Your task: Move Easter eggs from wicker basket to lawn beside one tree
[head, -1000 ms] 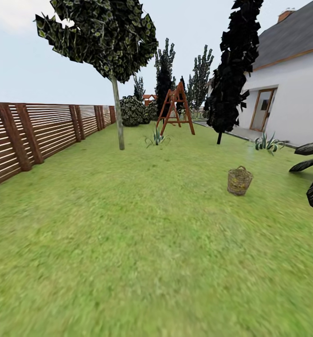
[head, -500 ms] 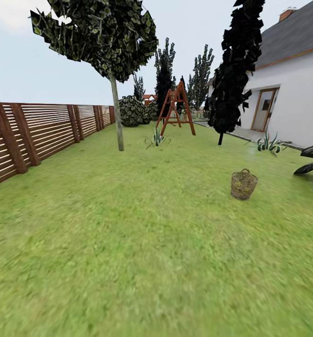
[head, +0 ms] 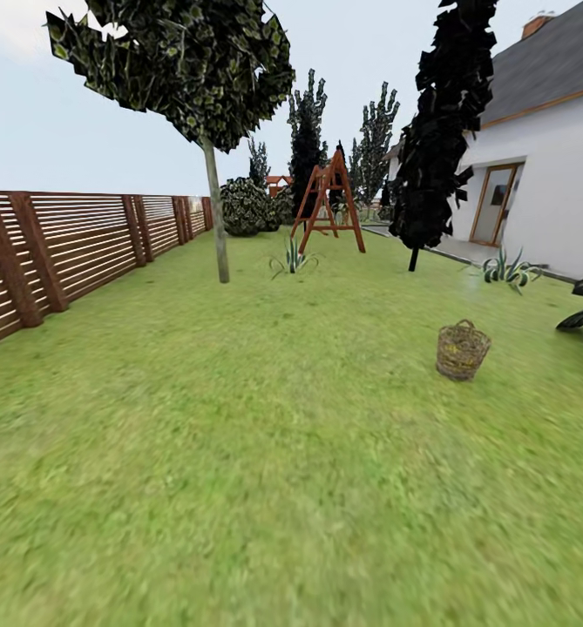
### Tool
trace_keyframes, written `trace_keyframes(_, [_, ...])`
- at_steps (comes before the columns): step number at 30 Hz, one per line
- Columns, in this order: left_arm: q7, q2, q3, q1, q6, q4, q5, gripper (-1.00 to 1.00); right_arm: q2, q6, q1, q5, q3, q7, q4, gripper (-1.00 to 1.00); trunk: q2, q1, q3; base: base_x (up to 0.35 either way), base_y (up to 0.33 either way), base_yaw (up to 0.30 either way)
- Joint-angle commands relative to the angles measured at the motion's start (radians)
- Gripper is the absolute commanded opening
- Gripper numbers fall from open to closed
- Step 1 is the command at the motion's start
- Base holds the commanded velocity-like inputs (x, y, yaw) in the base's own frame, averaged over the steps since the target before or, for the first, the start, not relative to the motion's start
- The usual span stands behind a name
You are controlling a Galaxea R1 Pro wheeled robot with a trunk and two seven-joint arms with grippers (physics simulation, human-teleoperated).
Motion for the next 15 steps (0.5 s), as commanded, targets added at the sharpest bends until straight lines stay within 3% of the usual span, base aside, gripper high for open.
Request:
trace_keyframes(1, [0.000, 0.000, -0.004, -0.001, -0.003, 0.000, 0.000, 1.00, 0.000, -0.001, 0.000, 0.000, -0.004, 0.000, 0.000, 1.00, 0.000, 0.001, -0.001, 0.338, 0.000, 0.000])
trace_keyframes(15, [0.000, 0.000, -0.004, 0.000, -0.002, 0.000, -0.002, 1.00, 0.000, -0.001, 0.000, 0.000, -0.004, 0.000, 0.000, 1.00, 0.000, 0.001, -0.001, 0.338, 0.000, 0.000])
